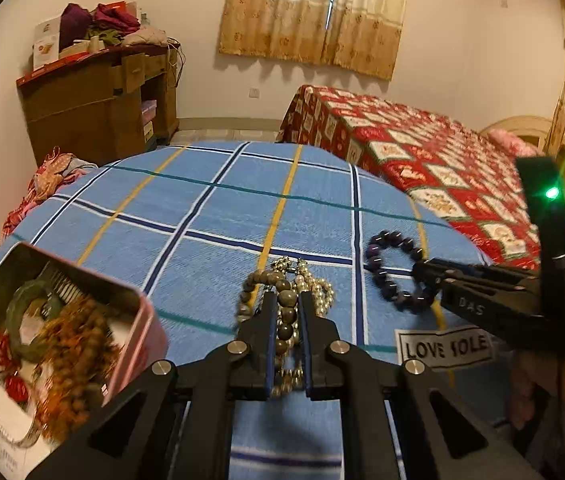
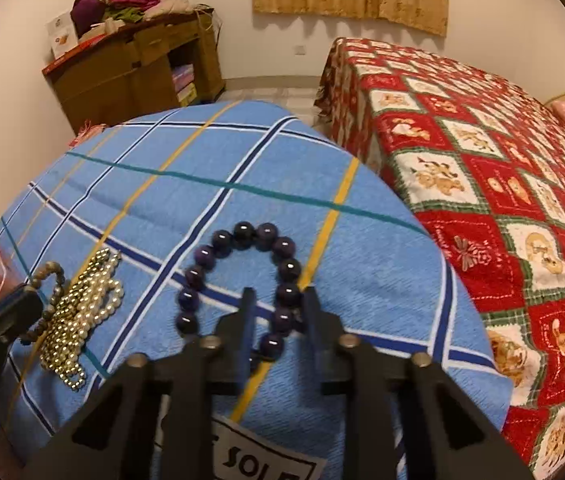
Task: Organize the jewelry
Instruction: 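Grasp the gold bead necklace with the left tool while right tool grasps the black bead bracelet, then carry the gold bead necklace into the tin box with left tool while right tool carries the black bracelet there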
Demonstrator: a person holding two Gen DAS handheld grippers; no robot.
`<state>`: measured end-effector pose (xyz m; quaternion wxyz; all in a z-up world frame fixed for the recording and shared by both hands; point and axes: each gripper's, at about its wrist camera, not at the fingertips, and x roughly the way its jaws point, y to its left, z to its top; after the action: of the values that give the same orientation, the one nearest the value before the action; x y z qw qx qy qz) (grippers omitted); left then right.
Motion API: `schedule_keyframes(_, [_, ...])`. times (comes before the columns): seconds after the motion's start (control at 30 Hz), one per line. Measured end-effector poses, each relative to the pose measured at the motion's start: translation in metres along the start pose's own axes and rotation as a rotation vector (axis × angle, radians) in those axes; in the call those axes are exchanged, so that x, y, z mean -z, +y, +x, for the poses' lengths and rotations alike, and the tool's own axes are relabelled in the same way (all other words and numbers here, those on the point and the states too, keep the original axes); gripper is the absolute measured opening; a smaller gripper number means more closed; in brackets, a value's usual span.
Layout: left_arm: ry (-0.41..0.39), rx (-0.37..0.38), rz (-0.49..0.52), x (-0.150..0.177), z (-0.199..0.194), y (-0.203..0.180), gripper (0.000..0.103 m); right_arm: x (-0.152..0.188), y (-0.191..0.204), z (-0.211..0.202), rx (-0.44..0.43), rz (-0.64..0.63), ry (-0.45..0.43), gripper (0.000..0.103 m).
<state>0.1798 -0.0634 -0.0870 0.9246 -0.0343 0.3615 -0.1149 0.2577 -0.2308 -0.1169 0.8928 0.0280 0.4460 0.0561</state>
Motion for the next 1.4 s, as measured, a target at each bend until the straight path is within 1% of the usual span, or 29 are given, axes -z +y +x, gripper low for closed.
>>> schedule_keyframes(0.07, [-0.001, 0.01, -0.009, 0.003, -0.008, 0.002, 0.009, 0.005, 0.004, -0.003, -0.011, -0.017, 0.006, 0.018])
schedule_keyframes(0.2, [-0.006, 0.026, -0.009, 0.011, -0.021, 0.001, 0.009, 0.019, 0.017, -0.013, -0.047, -0.059, 0.029, 0.018])
schedule_keyframes(0.37, [0.003, 0.04, -0.005, 0.021, -0.029, 0.001, 0.009, 0.042, 0.03, -0.03, -0.07, -0.097, 0.047, 0.018])
schedule_keyframes(0.47, [0.01, 0.037, 0.001, 0.028, -0.028, 0.0, 0.009, 0.045, 0.03, -0.031, -0.071, -0.078, 0.034, 0.021])
schedule_keyframes(0.5, [0.014, 0.036, 0.003, 0.029, -0.026, -0.001, 0.009, 0.044, 0.029, -0.031, -0.072, -0.067, 0.03, 0.027])
schedule_keyframes(0.53, [0.017, 0.033, 0.006, 0.031, -0.025, -0.001, 0.009, 0.044, 0.03, -0.03, -0.071, -0.062, 0.023, 0.027])
schedule_keyframes(0.57, [0.016, 0.029, 0.011, 0.031, -0.026, -0.002, 0.009, 0.043, 0.032, -0.029, -0.061, -0.068, 0.02, 0.028])
schedule_keyframes(0.6, [0.013, 0.026, 0.016, 0.032, -0.027, -0.003, 0.009, 0.043, 0.035, -0.028, -0.056, -0.084, 0.02, 0.03])
schedule_keyframes(0.63, [0.01, 0.023, 0.019, 0.032, -0.027, -0.003, 0.009, 0.043, 0.039, -0.028, -0.047, -0.106, 0.021, 0.03])
schedule_keyframes(0.67, [0.009, 0.022, 0.019, 0.033, -0.028, -0.002, 0.009, 0.043, 0.041, -0.028, -0.047, -0.115, 0.021, 0.022])
schedule_keyframes(0.7, [0.008, 0.023, 0.018, 0.033, -0.028, -0.002, 0.009, 0.043, 0.041, -0.028, -0.066, -0.107, 0.023, 0.017])
schedule_keyframes(0.83, [0.001, 0.028, 0.01, 0.033, -0.032, 0.001, 0.009, 0.048, 0.037, -0.036, -0.106, -0.07, 0.004, 0.017])
schedule_keyframes(1.0, [-0.022, 0.052, 0.003, 0.033, -0.045, 0.005, 0.009, 0.052, 0.037, -0.061, -0.14, -0.039, -0.056, 0.017])
schedule_keyframes(1.17, [-0.04, 0.066, -0.006, 0.036, -0.059, 0.008, 0.009, 0.051, 0.046, -0.083, -0.162, -0.042, -0.105, 0.017])
schedule_keyframes(1.4, [-0.056, 0.058, 0.004, 0.037, -0.073, 0.007, 0.009, 0.05, 0.057, -0.098, -0.187, -0.062, -0.138, 0.017])
